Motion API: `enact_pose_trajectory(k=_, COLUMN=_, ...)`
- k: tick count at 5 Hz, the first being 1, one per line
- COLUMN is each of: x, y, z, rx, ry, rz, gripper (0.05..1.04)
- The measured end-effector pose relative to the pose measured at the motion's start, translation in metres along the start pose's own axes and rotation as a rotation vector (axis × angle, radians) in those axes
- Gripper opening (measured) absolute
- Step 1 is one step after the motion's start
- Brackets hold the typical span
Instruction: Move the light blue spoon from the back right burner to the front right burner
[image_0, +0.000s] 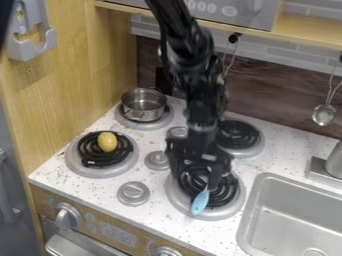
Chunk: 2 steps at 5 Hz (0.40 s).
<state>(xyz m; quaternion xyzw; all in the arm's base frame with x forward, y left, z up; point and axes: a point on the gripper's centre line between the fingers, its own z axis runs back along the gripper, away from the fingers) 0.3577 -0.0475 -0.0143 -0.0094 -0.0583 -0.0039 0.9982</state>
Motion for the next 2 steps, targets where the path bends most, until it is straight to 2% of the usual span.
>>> enact_pose_trajectory(k=1, x=0.0064, y=0.0052, z=0.0341, rx=0.027, ry=-0.100, rz=-0.005, gripper=1.003)
enact_pose_trajectory(k=2, x=0.0065, y=0.0023, z=0.0423, rx=0.003, ry=-0.112, rz=0.008, gripper=0.999)
